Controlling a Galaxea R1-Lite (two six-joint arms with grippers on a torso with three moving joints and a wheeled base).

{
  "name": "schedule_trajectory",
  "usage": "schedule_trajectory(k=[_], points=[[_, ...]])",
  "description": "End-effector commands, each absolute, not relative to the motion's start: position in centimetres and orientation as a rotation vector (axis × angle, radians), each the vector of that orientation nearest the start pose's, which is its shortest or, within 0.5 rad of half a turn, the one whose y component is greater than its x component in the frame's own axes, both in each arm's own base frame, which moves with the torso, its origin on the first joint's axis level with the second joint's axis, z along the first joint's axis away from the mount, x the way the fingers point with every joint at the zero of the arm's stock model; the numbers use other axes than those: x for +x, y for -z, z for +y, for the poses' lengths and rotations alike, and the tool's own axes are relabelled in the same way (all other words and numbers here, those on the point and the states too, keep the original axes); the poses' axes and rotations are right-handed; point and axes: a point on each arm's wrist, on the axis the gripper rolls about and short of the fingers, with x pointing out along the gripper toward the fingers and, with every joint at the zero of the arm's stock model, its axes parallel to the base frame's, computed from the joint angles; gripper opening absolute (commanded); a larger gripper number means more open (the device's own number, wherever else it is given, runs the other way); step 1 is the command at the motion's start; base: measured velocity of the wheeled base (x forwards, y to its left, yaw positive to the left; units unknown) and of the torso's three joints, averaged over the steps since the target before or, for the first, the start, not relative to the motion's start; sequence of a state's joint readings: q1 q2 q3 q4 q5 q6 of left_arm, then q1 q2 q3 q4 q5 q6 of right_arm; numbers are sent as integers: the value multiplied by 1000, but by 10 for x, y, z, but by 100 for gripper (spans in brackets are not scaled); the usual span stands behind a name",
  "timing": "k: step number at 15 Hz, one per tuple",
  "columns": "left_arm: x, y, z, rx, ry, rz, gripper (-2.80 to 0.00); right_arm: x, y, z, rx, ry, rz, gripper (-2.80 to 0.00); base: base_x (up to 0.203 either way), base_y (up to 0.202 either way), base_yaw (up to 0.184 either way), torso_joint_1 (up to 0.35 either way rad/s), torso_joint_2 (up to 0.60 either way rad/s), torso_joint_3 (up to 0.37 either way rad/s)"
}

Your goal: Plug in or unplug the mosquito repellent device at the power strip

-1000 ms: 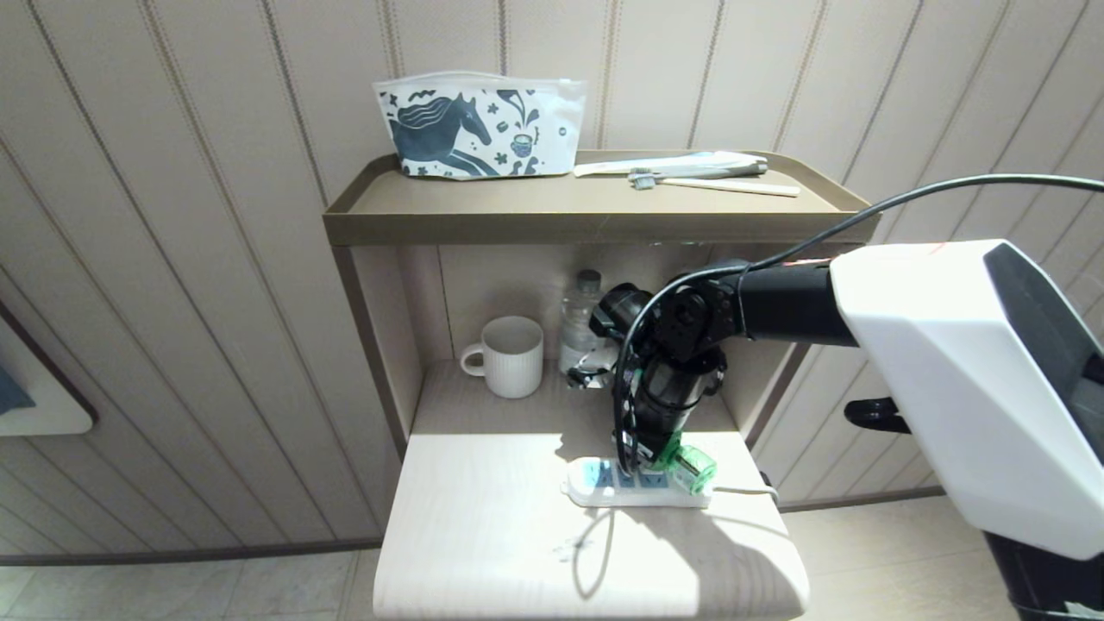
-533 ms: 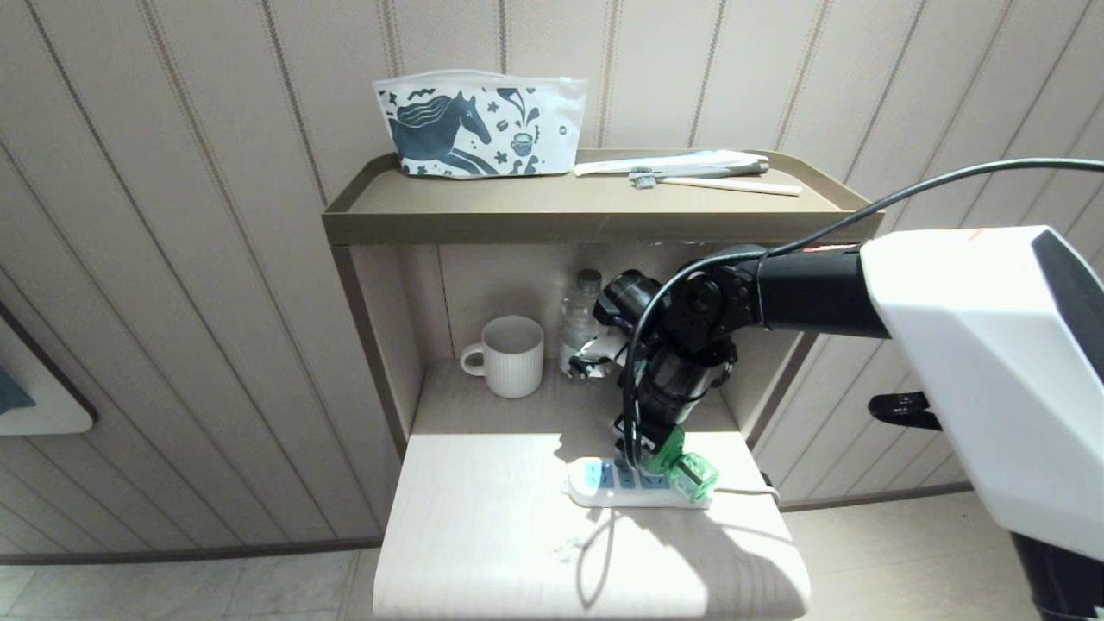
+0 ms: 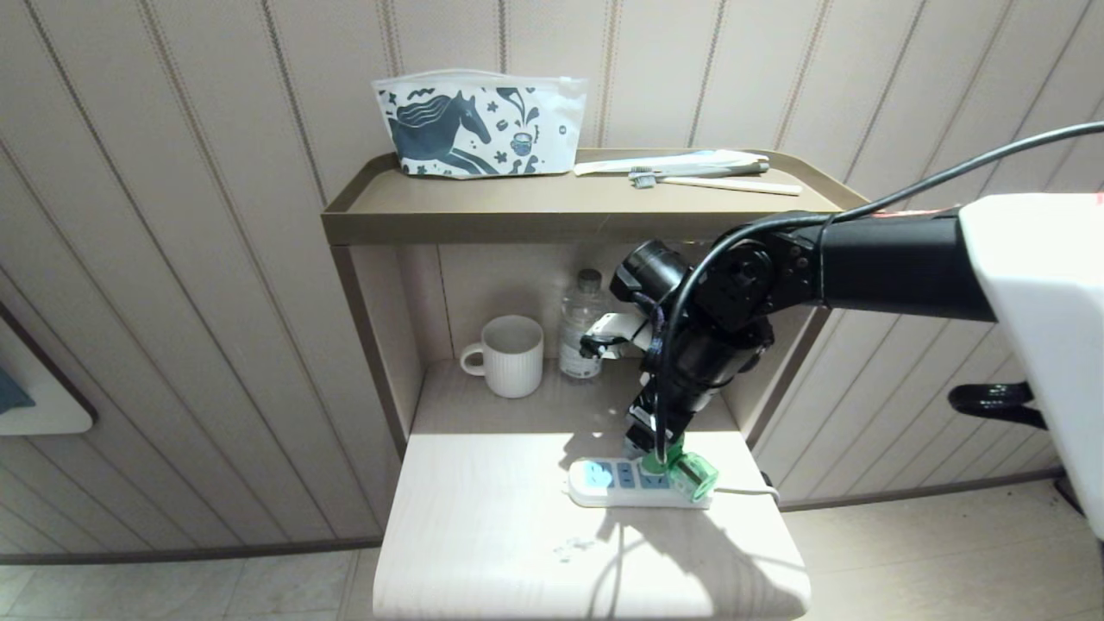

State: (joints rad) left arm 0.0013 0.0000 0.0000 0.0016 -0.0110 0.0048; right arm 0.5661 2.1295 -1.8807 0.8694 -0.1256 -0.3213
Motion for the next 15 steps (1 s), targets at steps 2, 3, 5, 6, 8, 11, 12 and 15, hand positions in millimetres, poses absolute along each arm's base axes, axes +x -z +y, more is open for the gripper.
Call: schedule_trajectory(k=[2,3,5,6,8,11,12,15], points=[[-23,-75,0,5,9,3,-280,295,-230,194,-663,-582,927,0,0,0,0,0,0,0],[-23,-75,0,6,9,3,-280,284,-238,191,-663,-589,909,0,0,0,0,0,0,0],[-23,-75,0,5,9,3,-280,262,-253,179,-660,-597,880,-280,0,0,0,0,0,0],[-23,-75,0,5,9,3,-280,250,-256,173,-660,-600,874,-280,0,0,0,0,0,0],[-23,-75,0,5,9,3,-280,226,-272,161,-648,-607,807,-280,0,0,0,0,0,0],[-23,-75,0,6,9,3,-280,190,-292,138,-599,-600,723,-280,0,0,0,0,0,0],[-23,-75,0,5,9,3,-280,177,-298,130,-545,-583,707,-280,0,0,0,0,0,0],[-23,-75,0,5,9,3,-280,147,-302,109,-234,-455,728,-280,0,0,0,0,0,0]])
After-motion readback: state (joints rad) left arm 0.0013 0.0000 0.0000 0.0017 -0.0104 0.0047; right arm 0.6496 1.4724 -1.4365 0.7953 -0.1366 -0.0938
